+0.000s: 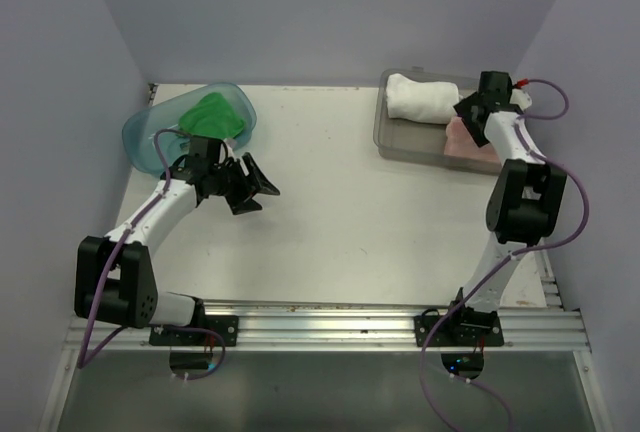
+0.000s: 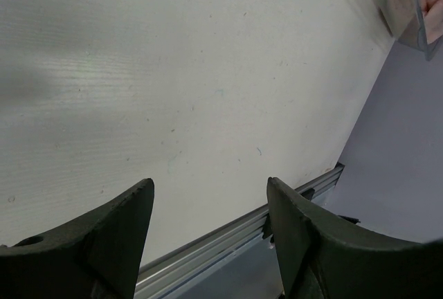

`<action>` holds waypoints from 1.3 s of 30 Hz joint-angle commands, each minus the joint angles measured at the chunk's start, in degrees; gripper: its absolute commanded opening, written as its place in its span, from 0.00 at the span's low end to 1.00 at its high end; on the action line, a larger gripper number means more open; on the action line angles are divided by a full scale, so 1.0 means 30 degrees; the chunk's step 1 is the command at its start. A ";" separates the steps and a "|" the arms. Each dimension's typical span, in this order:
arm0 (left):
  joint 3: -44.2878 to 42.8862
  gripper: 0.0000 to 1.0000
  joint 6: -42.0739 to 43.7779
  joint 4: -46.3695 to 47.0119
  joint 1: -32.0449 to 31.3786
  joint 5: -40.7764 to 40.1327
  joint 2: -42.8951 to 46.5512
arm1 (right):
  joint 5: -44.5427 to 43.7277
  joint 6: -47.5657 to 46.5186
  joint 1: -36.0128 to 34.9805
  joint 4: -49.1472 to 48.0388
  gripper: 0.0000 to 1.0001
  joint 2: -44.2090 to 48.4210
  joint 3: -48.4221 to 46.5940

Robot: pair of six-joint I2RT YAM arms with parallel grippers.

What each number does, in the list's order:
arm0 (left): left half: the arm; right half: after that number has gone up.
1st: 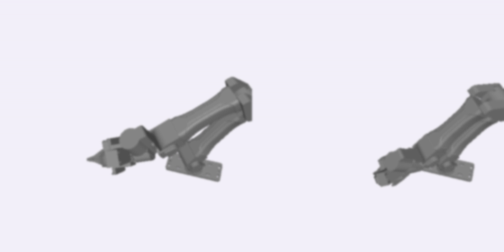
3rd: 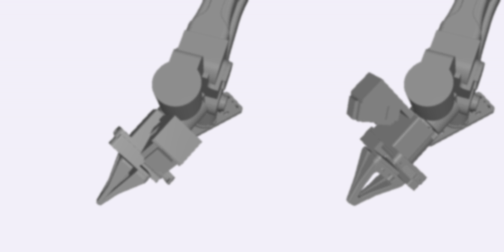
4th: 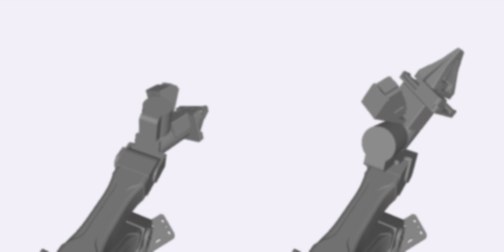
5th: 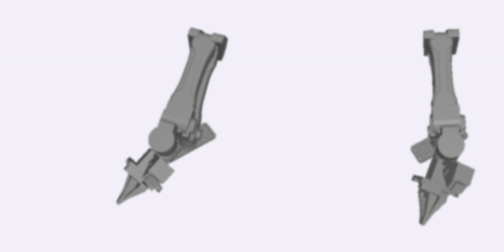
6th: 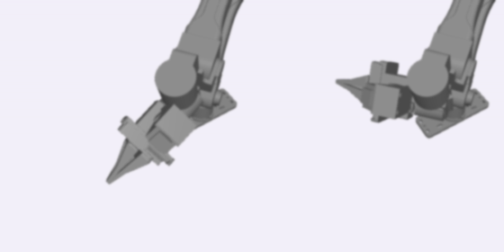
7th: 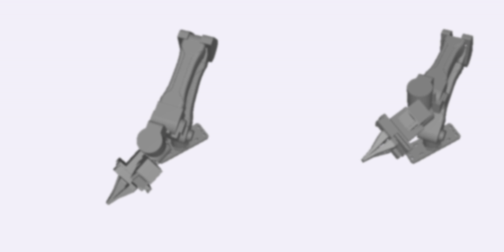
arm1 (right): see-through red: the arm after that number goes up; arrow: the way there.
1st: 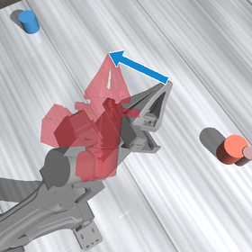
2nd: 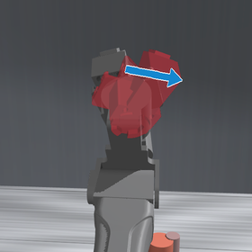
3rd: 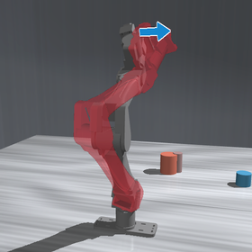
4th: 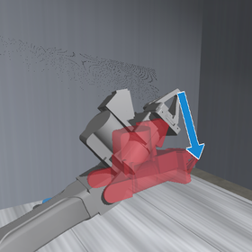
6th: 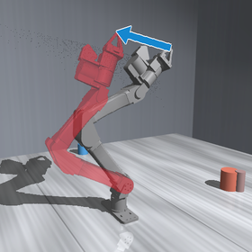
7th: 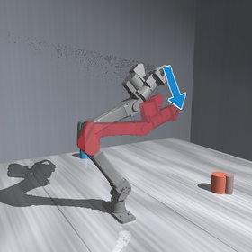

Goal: Roll the towels
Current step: Place the rolled towel into the container

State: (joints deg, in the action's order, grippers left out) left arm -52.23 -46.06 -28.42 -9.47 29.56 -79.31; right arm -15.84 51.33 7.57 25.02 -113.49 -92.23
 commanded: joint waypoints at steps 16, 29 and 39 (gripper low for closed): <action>-0.2538 0.71 0.4156 -0.2298 0.0141 -0.3254 0.1211 | -0.2272 -0.9662 -0.3508 -0.0517 0.94 0.7885 0.1852; -0.5852 0.76 0.6711 -0.4002 0.0141 -0.7306 0.2880 | -0.6206 -1.2043 -0.8295 -0.0753 0.98 1.4539 0.6689; -0.5941 0.77 0.7063 -0.3767 0.0141 -0.7275 0.3760 | -0.7024 -1.1632 -0.8530 0.0159 0.99 1.5330 0.7771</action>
State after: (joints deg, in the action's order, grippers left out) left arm -67.72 -26.85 -39.70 -9.43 8.82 -69.58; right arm -33.91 16.84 -17.85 25.23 -69.21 -69.78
